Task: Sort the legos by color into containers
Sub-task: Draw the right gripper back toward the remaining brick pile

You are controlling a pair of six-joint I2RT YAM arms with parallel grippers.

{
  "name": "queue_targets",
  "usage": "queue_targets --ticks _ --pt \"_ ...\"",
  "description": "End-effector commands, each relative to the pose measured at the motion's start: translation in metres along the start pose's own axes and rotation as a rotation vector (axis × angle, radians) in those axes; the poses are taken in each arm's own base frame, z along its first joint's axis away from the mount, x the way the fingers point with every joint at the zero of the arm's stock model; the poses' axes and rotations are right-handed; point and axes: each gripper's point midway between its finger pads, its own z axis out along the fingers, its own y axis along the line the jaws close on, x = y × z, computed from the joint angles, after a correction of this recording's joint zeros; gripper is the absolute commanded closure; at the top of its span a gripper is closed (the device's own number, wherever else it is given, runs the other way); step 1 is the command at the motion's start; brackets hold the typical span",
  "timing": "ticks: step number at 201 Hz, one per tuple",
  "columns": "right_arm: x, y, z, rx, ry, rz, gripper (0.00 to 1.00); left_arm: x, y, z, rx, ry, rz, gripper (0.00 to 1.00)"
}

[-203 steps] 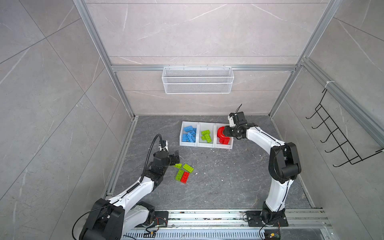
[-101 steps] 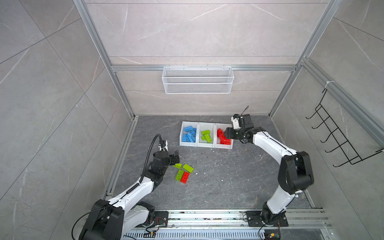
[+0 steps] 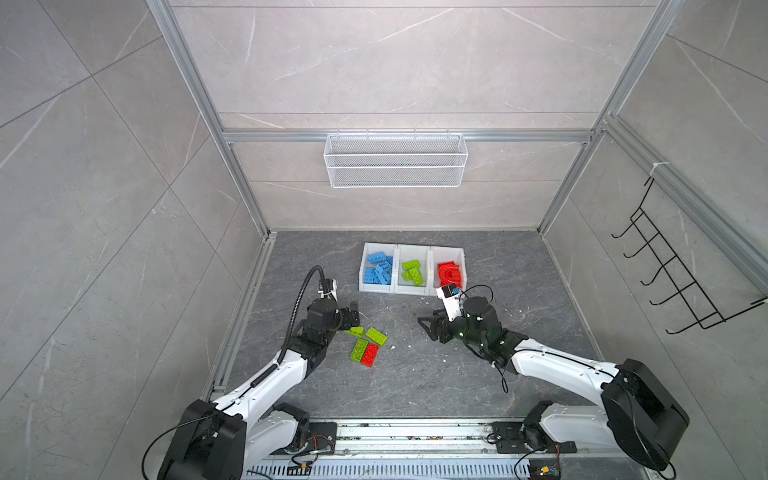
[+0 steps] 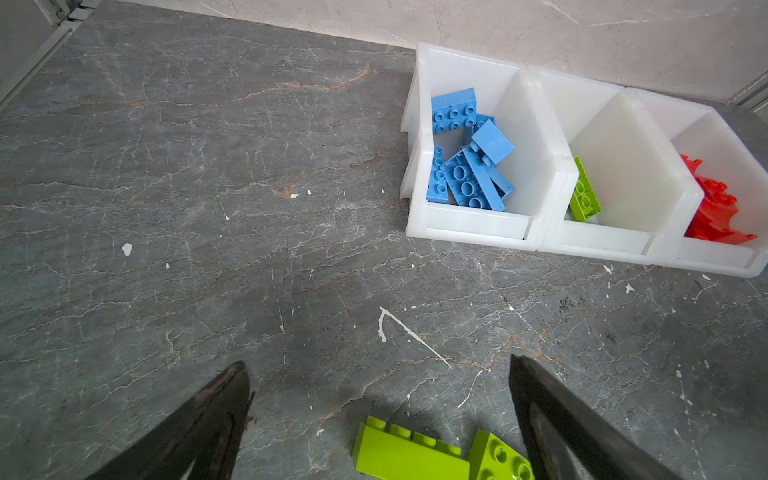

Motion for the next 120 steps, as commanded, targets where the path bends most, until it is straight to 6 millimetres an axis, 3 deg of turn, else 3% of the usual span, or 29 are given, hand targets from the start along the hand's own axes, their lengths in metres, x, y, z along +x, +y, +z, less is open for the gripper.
queue_targets --ticks 1,44,120 --pt "-0.041 0.009 -0.013 -0.005 -0.144 -0.039 0.31 0.004 0.0 -0.013 0.002 0.058 -0.144 0.01" --pt "-0.04 -0.001 -0.023 0.073 -0.167 -0.074 0.29 0.04 -0.007 -0.019 0.058 0.158 -0.34 0.01" --pt "-0.037 0.003 -0.02 0.062 -0.147 -0.085 0.28 0.062 -0.033 -0.003 0.118 0.255 -0.383 0.05"
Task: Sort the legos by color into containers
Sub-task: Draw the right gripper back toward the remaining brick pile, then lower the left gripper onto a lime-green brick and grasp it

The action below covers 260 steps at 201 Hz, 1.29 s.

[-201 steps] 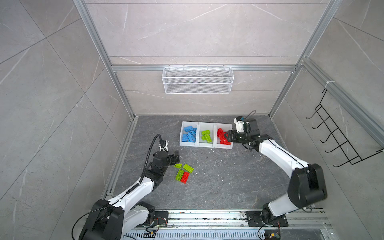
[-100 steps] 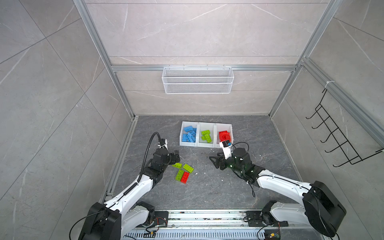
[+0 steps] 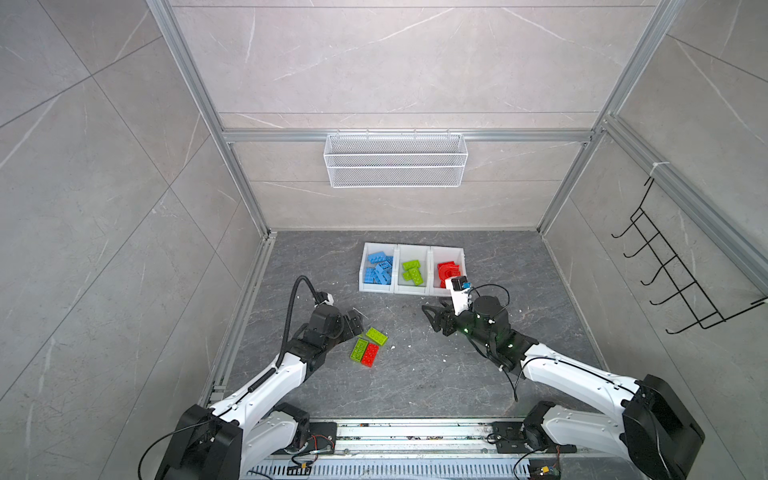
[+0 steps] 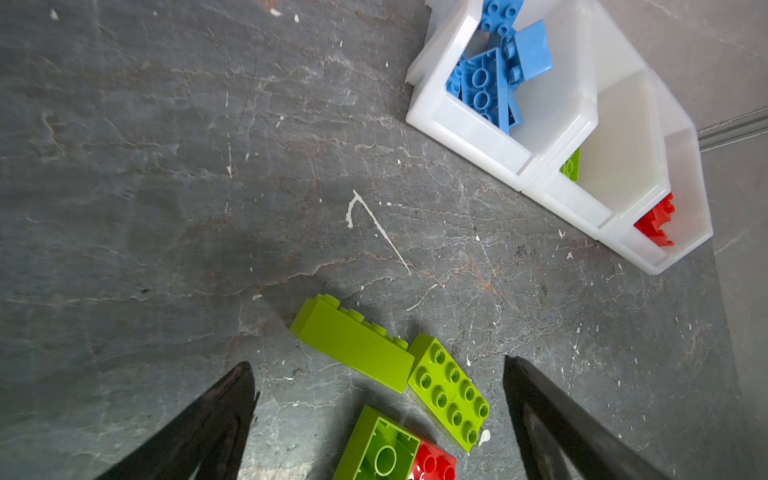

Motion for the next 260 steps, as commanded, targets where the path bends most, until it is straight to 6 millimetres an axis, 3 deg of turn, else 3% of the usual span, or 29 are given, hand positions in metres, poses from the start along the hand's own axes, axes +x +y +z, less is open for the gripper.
queue_targets --ticks 1,32,92,137,169,222,260 --pt "0.002 0.0 0.0 0.009 0.003 -0.028 0.28 0.004 -0.016 0.007 0.057 0.017 -0.036 0.06" --pt "0.003 0.0 0.0 0.008 0.01 -0.026 0.27 0.009 -0.018 0.024 0.056 0.05 -0.04 0.08" --pt "0.006 0.0 0.004 0.006 0.028 -0.037 0.27 0.0 -0.018 0.057 -0.001 0.052 0.029 0.09" --pt "0.008 -0.002 0.007 0.017 0.041 -0.047 0.27 -0.001 -0.034 0.076 0.05 0.083 0.049 0.21" --pt "0.008 -0.004 0.007 0.029 0.042 -0.053 0.26 0.0 -0.036 0.08 0.045 0.106 0.071 0.29" --pt "0.009 -0.002 0.008 0.017 0.048 -0.047 0.26 0.015 -0.006 0.07 -0.097 0.149 0.175 0.37" --pt "0.012 -0.001 0.01 0.004 0.055 -0.034 0.26 0.013 0.006 0.066 -0.161 0.14 0.243 0.39"
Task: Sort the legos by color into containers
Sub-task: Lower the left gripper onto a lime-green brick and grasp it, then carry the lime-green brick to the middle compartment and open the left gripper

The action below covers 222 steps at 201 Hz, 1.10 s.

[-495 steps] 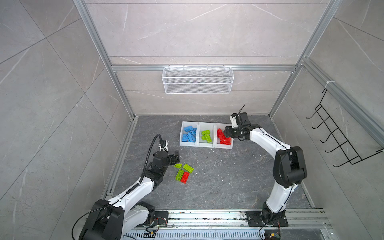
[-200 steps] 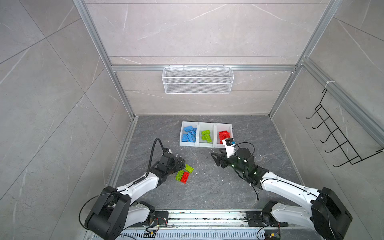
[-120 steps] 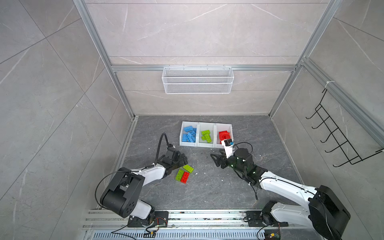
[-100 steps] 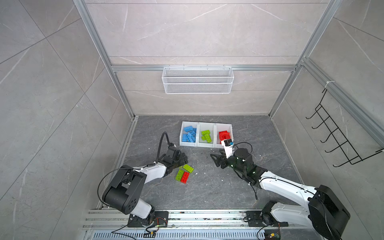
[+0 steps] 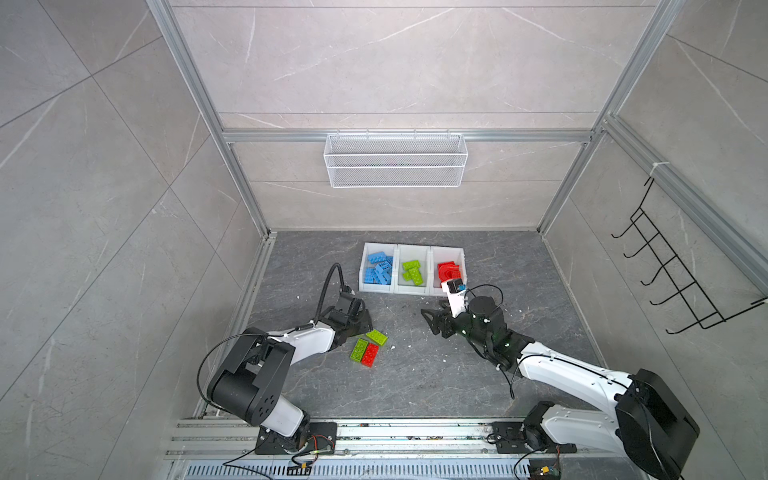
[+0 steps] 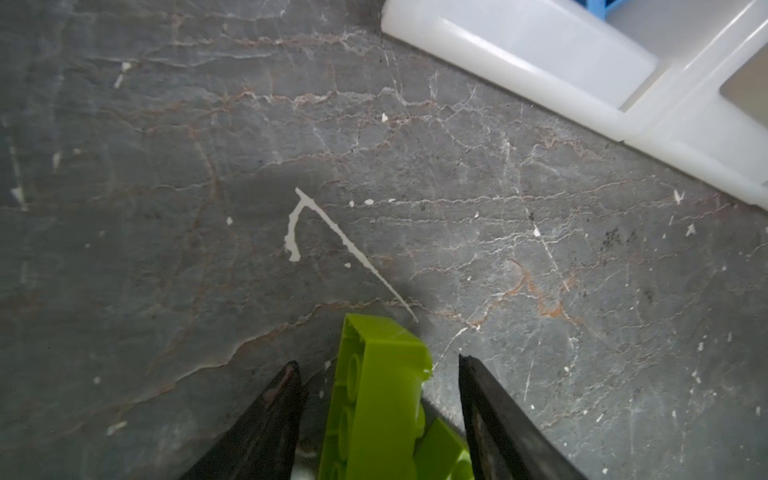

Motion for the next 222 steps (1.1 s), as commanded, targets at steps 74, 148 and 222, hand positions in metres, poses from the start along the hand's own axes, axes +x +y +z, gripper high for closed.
queue_targets --ticks 74,148,222 --pt "-0.011 0.011 -0.003 -0.05 -0.038 -0.005 0.26 -0.01 0.012 -0.003 -0.096 -0.033 0.085 0.57" --pt "-0.022 0.012 -0.017 -0.049 -0.104 -0.01 0.26 -0.035 -0.007 -0.006 -0.065 -0.064 0.115 0.7" --pt "-0.022 0.007 -0.018 -0.02 -0.111 -0.015 0.26 -0.118 -0.12 -0.045 0.22 -0.171 0.259 0.8"
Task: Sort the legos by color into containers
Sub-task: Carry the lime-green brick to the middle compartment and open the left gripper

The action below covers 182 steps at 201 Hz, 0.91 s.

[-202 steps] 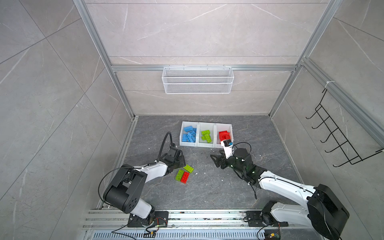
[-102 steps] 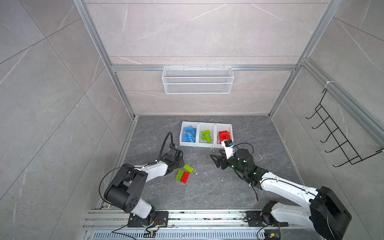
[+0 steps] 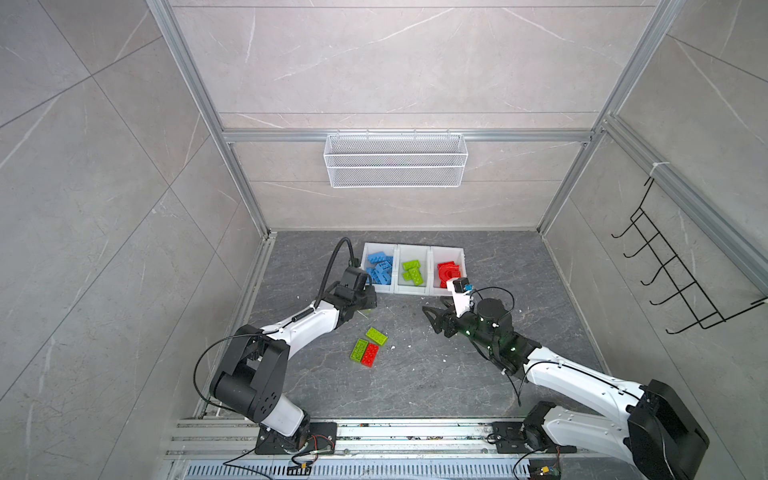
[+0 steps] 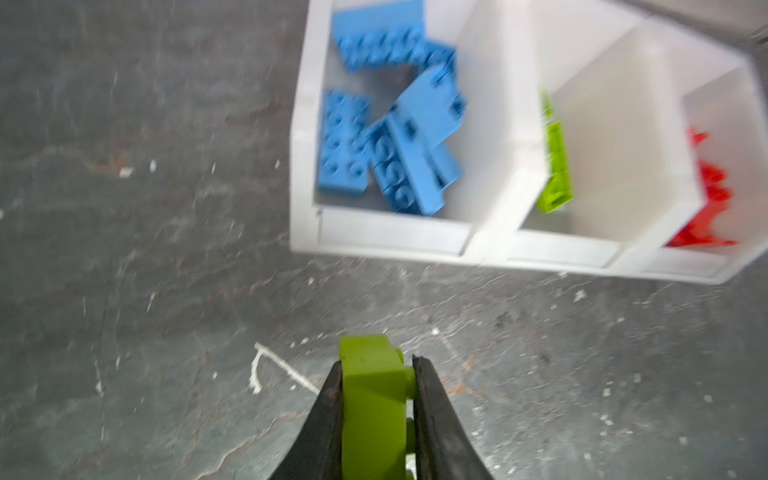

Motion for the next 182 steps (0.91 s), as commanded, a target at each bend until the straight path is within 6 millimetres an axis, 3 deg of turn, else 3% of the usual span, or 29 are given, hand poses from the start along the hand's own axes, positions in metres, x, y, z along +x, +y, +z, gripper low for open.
queue_targets --ticks 1,29,61,106,137,144,162,182 --pt "-0.002 0.0 -0.003 0.01 -0.018 -0.007 0.26 -0.032 -0.047 -0.003 0.145 -0.026 0.093 0.8" --pt "-0.002 -0.002 -0.003 0.02 -0.021 -0.014 0.25 -0.055 -0.09 0.017 0.273 -0.014 0.121 0.81" --pt "-0.004 -0.005 -0.006 0.037 -0.034 -0.021 0.26 -0.067 -0.119 0.049 0.335 0.003 0.147 0.81" --pt "-0.004 -0.007 -0.007 0.05 -0.037 -0.023 0.25 -0.071 -0.137 0.09 0.366 0.027 0.171 0.81" --pt "-0.004 -0.007 -0.007 0.046 -0.037 -0.022 0.25 -0.069 -0.133 0.111 0.325 0.05 0.173 0.81" --pt "-0.005 -0.006 -0.007 0.045 -0.038 -0.021 0.25 -0.068 -0.132 0.113 0.316 0.053 0.179 0.76" --pt "-0.005 -0.006 -0.007 0.045 -0.037 -0.02 0.25 -0.071 -0.127 0.115 0.281 0.045 0.185 0.51" --pt "-0.004 -0.005 -0.006 0.043 -0.026 -0.02 0.25 -0.084 -0.122 0.106 0.238 0.006 0.193 0.38"
